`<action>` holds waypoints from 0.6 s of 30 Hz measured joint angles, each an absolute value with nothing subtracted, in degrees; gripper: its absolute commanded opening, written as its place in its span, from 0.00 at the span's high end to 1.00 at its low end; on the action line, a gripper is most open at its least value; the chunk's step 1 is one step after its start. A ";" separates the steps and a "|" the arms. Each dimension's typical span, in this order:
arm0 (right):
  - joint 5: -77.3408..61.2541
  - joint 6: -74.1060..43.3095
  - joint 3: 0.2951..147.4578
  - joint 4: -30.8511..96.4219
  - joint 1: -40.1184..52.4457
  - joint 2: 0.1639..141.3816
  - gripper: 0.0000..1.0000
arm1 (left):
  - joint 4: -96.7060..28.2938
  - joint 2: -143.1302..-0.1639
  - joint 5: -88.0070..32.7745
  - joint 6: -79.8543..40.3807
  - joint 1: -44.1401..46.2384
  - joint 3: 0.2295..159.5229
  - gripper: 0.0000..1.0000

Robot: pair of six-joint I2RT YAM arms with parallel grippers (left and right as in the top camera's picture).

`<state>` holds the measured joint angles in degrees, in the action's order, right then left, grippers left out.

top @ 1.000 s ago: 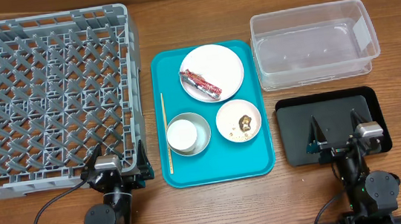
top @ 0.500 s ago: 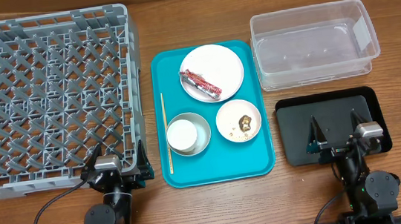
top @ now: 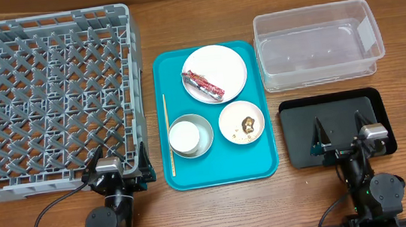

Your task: Sort waste into correct bins and load items into the dishwasher

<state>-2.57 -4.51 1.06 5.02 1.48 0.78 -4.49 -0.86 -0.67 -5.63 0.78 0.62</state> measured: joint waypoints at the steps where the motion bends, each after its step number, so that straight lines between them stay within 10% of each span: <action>1: -2.57 -4.56 1.04 4.99 1.48 0.78 0.00 | -4.49 -0.86 -0.67 -5.87 0.78 0.60 0.00; 18: -4.64 -11.97 16.03 23.22 1.48 5.50 0.00 | -25.61 -3.18 -1.48 -11.05 0.78 14.39 0.00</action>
<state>-4.64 -11.97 16.03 23.22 1.48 5.50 -25.61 -3.18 -1.48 -11.05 0.78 14.39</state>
